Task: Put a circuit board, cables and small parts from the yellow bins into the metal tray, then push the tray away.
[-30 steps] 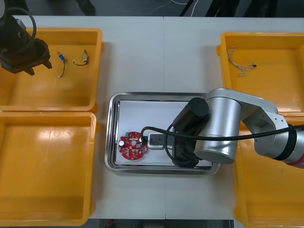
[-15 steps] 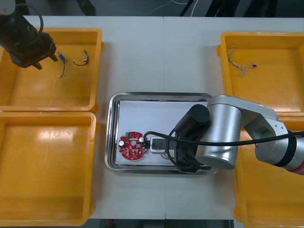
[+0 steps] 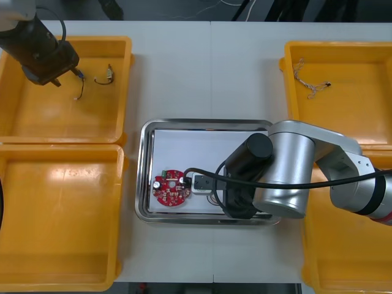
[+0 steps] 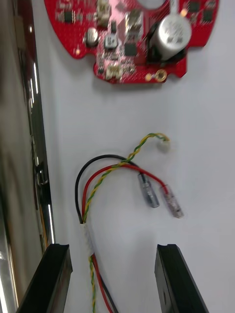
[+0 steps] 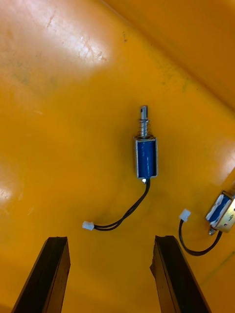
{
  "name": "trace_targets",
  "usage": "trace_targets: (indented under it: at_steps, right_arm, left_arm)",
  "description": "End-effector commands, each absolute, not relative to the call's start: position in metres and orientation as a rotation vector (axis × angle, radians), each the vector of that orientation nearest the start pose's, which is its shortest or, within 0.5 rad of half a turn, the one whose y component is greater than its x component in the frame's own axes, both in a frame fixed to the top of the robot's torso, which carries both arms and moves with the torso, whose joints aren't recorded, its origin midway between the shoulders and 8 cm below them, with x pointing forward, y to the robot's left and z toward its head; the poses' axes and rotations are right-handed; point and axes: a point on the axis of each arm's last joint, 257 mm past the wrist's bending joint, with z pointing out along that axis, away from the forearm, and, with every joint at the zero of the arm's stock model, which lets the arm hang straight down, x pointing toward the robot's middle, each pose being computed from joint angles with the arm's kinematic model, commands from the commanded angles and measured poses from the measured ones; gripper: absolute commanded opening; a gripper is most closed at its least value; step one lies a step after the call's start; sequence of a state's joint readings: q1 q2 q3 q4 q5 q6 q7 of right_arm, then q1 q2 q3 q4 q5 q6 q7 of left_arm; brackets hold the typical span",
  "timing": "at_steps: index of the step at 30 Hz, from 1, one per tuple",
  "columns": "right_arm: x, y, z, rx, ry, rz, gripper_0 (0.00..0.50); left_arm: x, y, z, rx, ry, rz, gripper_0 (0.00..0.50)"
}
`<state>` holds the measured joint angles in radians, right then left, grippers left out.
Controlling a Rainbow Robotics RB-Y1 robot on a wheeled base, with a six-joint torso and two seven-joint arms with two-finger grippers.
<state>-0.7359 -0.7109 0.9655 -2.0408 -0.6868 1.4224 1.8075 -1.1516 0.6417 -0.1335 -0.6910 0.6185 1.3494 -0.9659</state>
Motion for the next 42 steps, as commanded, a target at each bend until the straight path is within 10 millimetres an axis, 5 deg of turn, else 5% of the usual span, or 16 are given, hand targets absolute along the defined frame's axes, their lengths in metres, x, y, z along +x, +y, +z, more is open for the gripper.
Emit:
trace_targets:
  at_steps: [1, 9, 15, 24, 30, 42]
  right_arm:
    - [0.393, -0.042, -0.225, -1.765, 1.878, -0.157, 0.500]
    - [0.395, -0.047, -0.173, -1.661, 1.964, -0.117, 0.500]
    - [0.396, -0.073, -0.144, -1.554, 2.108, -0.118, 0.500]
    - [0.428, -0.098, -0.080, -1.270, 2.094, -0.067, 0.500]
    - [0.452, -0.149, -0.047, -1.031, 2.122, -0.088, 0.500]
    - [0.483, -0.260, -0.043, -0.598, 2.264, -0.141, 0.500]
  left_arm:
    - [0.663, 0.329, -0.100, -0.704, 2.433, -0.218, 0.500]
    - [0.681, 0.326, -0.104, -0.702, 2.381, -0.195, 0.500]
    - [0.689, 0.326, -0.109, -0.678, 2.354, -0.166, 0.500]
    - [0.696, 0.329, -0.116, -0.662, 2.324, -0.140, 0.500]
    - [0.699, 0.328, -0.120, -0.648, 2.312, -0.128, 0.500]
    - [0.708, 0.327, -0.132, -0.627, 2.273, -0.122, 0.500]
